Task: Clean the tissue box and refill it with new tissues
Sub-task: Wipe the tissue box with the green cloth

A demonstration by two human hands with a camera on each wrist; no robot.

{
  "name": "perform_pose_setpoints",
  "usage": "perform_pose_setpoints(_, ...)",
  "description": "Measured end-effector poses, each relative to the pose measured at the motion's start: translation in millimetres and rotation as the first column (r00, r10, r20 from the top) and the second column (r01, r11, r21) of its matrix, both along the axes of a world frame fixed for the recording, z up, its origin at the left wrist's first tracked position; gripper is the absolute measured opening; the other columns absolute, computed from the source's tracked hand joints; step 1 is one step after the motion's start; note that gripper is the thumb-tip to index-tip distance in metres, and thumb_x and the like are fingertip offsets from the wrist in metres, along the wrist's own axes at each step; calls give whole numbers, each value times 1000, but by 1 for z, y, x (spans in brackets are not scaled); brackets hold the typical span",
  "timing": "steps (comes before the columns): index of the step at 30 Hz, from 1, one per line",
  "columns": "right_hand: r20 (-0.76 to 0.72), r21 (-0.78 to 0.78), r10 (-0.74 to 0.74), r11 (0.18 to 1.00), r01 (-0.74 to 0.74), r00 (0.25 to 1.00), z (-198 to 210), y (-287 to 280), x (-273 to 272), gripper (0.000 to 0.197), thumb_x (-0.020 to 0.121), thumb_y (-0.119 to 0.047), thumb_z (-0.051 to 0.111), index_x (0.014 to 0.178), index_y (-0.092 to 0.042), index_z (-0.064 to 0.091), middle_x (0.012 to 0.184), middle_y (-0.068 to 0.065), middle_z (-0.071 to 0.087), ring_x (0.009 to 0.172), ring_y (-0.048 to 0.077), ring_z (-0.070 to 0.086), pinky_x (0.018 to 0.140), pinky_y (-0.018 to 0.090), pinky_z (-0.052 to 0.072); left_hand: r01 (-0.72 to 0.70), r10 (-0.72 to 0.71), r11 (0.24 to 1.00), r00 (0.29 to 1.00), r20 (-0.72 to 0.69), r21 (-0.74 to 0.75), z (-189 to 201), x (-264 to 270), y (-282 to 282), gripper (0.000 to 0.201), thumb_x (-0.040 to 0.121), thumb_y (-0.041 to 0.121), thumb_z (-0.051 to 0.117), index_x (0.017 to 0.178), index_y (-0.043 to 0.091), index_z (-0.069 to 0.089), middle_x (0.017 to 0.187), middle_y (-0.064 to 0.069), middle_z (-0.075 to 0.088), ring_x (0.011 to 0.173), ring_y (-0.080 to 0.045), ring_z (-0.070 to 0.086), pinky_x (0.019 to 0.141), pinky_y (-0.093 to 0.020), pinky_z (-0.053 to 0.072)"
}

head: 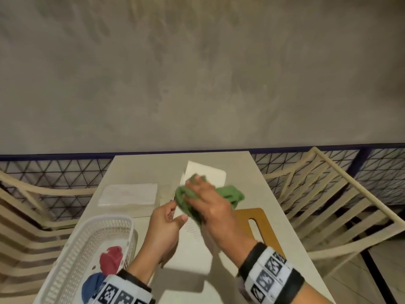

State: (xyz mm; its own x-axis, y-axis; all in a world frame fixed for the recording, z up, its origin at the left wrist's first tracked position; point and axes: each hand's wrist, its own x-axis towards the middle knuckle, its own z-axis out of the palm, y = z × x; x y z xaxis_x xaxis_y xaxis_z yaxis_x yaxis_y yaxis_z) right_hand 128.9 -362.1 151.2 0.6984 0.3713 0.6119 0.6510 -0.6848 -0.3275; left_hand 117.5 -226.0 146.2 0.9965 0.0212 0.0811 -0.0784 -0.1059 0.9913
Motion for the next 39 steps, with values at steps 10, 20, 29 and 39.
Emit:
perform_pose_setpoints(10,6,-2,-21,1000,21,1000,10,6,1,33,87,-13,55,120,-9,60,135,8,53,134,23,36,115,33,23,-27,27,1000,999,37,-8,2,4,-9,33,78,-15,56,87,14,68,87,-3,72,90,-18,64,78,-19,50)
perform_pose_setpoints(20,-3,11,-7,1000,7,1000,11,-3,7,30,85,-12,60,114,-8,64,134,8,53,133,24,38,115,34,26,-48,52,997,996,75,-57,10,4,2,31,81,-15,55,83,14,66,82,4,73,84,-11,66,78,-22,50)
perform_pose_setpoints(29,105,76,-93,993,85,990,44,1,39,27,75,4,69,102,1,69,120,20,63,118,40,53,98,53,44,-65,69,997,992,107,-43,25,5,2,34,83,-14,52,89,16,65,89,3,71,82,-5,67,70,-11,51)
perform_pose_setpoints(39,170,71,-104,993,93,980,47,-1,42,21,79,-1,64,100,-1,70,117,19,65,116,37,56,97,51,46,-29,34,999,994,103,-42,23,1,-4,33,82,-15,52,87,15,66,85,5,74,83,-8,68,73,-19,50)
